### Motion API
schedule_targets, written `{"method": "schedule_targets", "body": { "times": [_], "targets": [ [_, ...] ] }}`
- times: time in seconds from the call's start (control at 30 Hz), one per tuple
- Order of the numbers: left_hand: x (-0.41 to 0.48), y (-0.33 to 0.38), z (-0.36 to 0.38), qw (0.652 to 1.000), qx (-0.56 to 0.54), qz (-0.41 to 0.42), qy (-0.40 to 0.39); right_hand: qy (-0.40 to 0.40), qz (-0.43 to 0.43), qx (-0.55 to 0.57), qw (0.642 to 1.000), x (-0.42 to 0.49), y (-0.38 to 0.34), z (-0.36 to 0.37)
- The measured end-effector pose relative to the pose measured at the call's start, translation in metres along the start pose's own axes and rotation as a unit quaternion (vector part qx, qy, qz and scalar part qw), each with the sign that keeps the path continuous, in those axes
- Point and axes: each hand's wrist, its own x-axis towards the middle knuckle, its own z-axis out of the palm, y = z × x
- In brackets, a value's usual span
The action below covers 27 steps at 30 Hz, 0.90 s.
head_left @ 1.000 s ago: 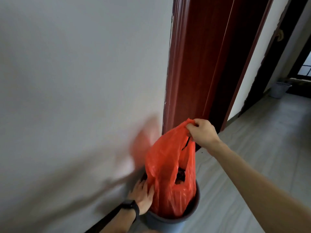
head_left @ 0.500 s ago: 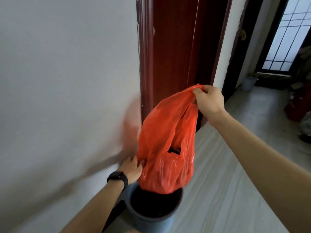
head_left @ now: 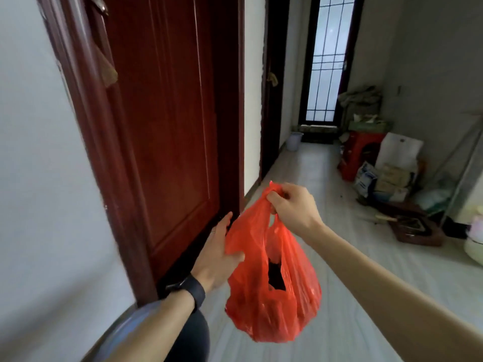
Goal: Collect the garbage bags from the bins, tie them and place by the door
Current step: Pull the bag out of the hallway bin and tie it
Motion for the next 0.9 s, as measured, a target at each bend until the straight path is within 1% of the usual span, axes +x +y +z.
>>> {"method": "schedule_targets", "body": {
  "times": [0.07, 0.17, 0.23, 0.3, 0.33, 0.37, 0.4, 0.47, 0.5, 0.53, 0.57, 0.63, 0.67, 0.73, 0.77, 0.8, 0.83, 0.87, 0.9],
  "targets": [
    [0.015, -0.009, 0.034, 0.998, 0.012, 0.030, -0.047, -0.030, 0.025, -0.026, 0.999, -0.008, 0.035, 0.008],
    [0.033, -0.032, 0.085, 0.985, 0.116, 0.070, -0.106, -0.051, 0.078, -0.016, 0.996, -0.023, 0.082, 0.018],
    [0.034, -0.056, 0.113, 0.981, 0.143, 0.073, -0.112, -0.063, 0.109, 0.007, 0.992, -0.035, 0.108, 0.016],
    [0.031, -0.084, 0.137, 0.988, 0.124, 0.031, -0.092, -0.086, 0.140, 0.036, 0.986, -0.043, 0.138, 0.008],
    [0.029, -0.099, 0.148, 0.994, 0.089, -0.015, -0.064, -0.091, 0.153, 0.046, 0.983, -0.047, 0.154, 0.002],
    [0.029, -0.112, 0.160, 0.996, 0.020, -0.076, -0.034, -0.080, 0.159, 0.038, 0.983, -0.052, 0.173, -0.003],
    [0.029, -0.123, 0.169, 0.988, -0.071, -0.135, -0.005, -0.055, 0.152, 0.013, 0.987, -0.057, 0.188, -0.008],
    [0.029, -0.138, 0.188, 0.942, -0.247, -0.226, 0.020, 0.005, 0.121, -0.035, 0.992, -0.065, 0.213, -0.016],
    [0.029, -0.143, 0.194, 0.921, -0.298, -0.251, 0.011, 0.017, 0.114, -0.030, 0.993, -0.067, 0.222, -0.016],
    [0.030, -0.146, 0.198, 0.910, -0.322, -0.261, -0.004, 0.005, 0.117, -0.005, 0.993, -0.068, 0.227, -0.016],
    [0.030, -0.150, 0.202, 0.908, -0.332, -0.255, -0.026, -0.020, 0.134, 0.032, 0.990, -0.068, 0.231, -0.014],
    [0.033, -0.150, 0.214, 0.919, -0.323, -0.209, -0.082, -0.053, 0.173, 0.091, 0.979, -0.066, 0.236, -0.008],
    [0.036, -0.146, 0.219, 0.925, -0.317, -0.172, -0.115, -0.051, 0.176, 0.100, 0.978, -0.063, 0.235, -0.005],
    [0.042, -0.137, 0.229, 0.934, -0.285, -0.068, -0.203, -0.046, 0.170, 0.112, 0.978, -0.057, 0.236, 0.000],
    [0.044, -0.131, 0.233, 0.935, -0.252, -0.025, -0.249, -0.048, 0.166, 0.117, 0.978, -0.053, 0.237, 0.001],
    [0.044, -0.127, 0.237, 0.934, -0.209, -0.007, -0.288, -0.048, 0.167, 0.120, 0.978, -0.048, 0.237, 0.002],
    [0.045, -0.125, 0.241, 0.937, -0.152, -0.011, -0.314, -0.047, 0.168, 0.123, 0.977, -0.043, 0.240, 0.002],
    [0.044, -0.125, 0.244, 0.942, -0.086, -0.022, -0.322, -0.041, 0.169, 0.120, 0.977, -0.039, 0.242, 0.001],
    [0.042, -0.126, 0.249, 0.949, -0.030, -0.029, -0.312, -0.032, 0.169, 0.109, 0.979, -0.035, 0.247, 0.000]
  ]
}}
